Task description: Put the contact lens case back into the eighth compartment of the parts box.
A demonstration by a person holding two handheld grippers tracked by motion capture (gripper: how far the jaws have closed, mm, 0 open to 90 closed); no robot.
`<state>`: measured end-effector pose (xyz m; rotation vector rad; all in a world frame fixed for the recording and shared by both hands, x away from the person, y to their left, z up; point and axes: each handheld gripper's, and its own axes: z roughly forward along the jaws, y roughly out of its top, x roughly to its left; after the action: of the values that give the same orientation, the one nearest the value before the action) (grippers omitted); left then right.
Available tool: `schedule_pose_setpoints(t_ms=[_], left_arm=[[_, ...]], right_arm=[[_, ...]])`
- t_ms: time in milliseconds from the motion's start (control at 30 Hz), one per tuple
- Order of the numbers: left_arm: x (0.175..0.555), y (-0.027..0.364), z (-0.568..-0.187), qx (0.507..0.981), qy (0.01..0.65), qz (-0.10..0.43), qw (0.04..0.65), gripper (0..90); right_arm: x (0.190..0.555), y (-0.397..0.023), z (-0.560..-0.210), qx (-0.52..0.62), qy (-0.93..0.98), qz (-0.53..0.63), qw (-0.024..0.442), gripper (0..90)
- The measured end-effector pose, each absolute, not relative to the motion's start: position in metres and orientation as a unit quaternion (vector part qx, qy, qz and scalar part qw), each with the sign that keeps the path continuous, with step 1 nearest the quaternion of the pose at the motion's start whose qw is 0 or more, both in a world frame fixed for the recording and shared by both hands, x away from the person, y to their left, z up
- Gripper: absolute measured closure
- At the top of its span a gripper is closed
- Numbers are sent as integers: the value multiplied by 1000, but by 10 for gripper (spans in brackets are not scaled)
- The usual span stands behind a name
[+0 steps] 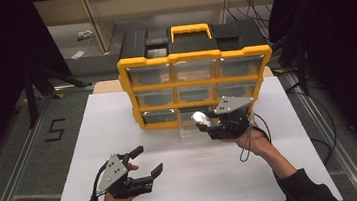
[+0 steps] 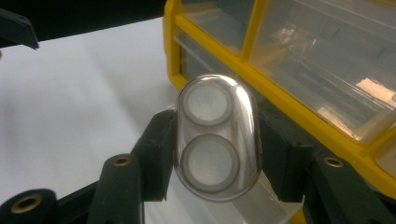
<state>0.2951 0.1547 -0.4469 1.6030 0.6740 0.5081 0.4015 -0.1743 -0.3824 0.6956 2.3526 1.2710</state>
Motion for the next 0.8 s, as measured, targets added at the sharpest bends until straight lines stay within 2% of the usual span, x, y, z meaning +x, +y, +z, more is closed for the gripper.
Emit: schedule_pose_setpoints(t_ms=[800], left_arm=[[295,154,-447,697,293,221,616,173]], right_arm=[[417,-185,-399,285,835,428,195,496]])
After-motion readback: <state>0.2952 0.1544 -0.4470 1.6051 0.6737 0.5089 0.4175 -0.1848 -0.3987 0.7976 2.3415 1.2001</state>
